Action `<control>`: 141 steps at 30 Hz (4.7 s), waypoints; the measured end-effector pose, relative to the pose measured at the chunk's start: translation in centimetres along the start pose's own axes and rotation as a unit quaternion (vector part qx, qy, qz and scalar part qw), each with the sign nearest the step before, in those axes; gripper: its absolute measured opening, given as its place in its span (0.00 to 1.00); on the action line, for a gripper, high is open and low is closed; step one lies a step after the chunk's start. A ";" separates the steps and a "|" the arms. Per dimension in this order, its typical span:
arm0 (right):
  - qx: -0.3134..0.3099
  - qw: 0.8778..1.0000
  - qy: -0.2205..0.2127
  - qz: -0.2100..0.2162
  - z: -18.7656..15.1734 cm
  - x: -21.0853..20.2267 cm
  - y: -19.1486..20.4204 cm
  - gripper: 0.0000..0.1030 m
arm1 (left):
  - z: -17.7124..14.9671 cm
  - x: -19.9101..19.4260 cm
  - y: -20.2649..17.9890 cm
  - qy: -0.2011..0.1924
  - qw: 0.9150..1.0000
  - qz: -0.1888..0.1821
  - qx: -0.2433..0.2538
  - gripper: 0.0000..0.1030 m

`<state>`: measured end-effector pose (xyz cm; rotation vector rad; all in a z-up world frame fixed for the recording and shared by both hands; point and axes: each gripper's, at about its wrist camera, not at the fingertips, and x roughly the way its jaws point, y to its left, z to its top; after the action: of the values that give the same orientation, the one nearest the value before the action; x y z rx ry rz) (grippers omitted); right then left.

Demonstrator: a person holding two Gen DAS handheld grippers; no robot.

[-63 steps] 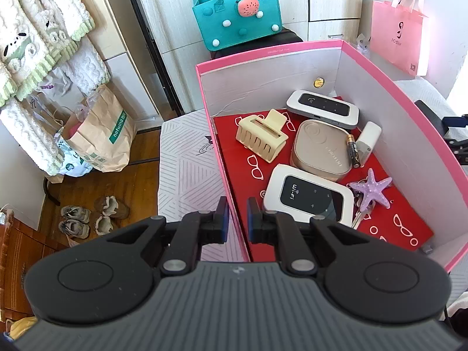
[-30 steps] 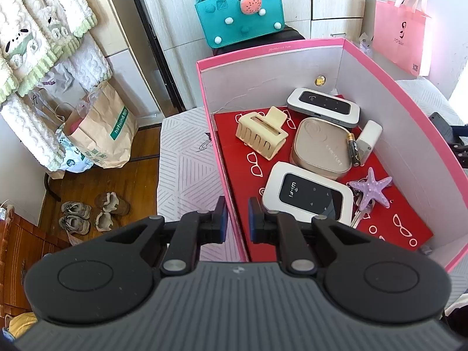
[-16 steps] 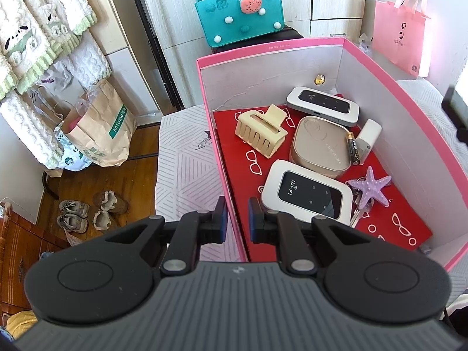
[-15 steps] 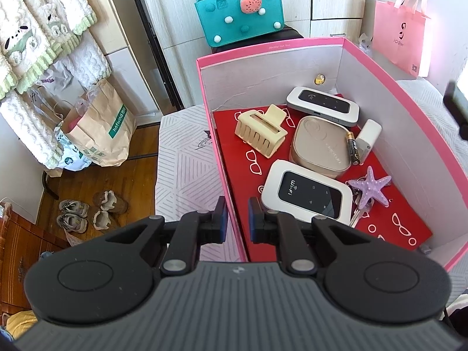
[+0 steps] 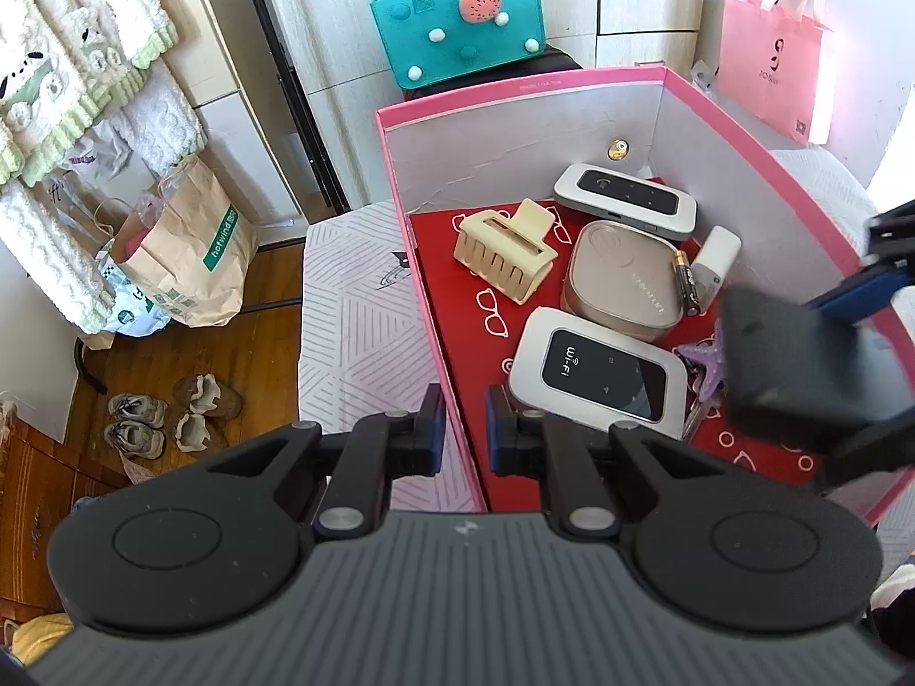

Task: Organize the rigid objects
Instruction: 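Lower the black power bank into the pink box and release, then grasp the yellow star keychain on the table with the right tool, then carry the yellow star into the pink box and release it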

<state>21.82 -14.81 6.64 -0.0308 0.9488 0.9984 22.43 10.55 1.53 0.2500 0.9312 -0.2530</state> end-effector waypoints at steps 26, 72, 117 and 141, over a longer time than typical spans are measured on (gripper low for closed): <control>-0.064 0.982 -0.107 -0.145 -2.3 -4.4 1.0 0.72 | -0.7 0.5 -1.1 -0.002 0.999 0.029 0.036 0.11; 0.048 0.932 -0.131 -0.335 -10.3 -0.6 -9.0 0.54 | -1.1 0.4 -0.2 -0.003 1.000 0.006 0.001 0.11; 0.021 0.989 -0.113 -0.093 -0.7 -1.1 -0.6 0.45 | -1.8 -0.3 0.5 -0.013 1.000 -0.011 0.001 0.09; -0.033 0.971 -0.120 -0.205 2.1 -3.6 -2.5 0.68 | -1.8 -0.5 0.8 -0.021 1.000 -0.022 -0.005 0.10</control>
<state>24.34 -17.91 9.44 -0.1517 0.6511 0.6323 21.03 11.96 0.96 0.2156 0.8961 -0.2928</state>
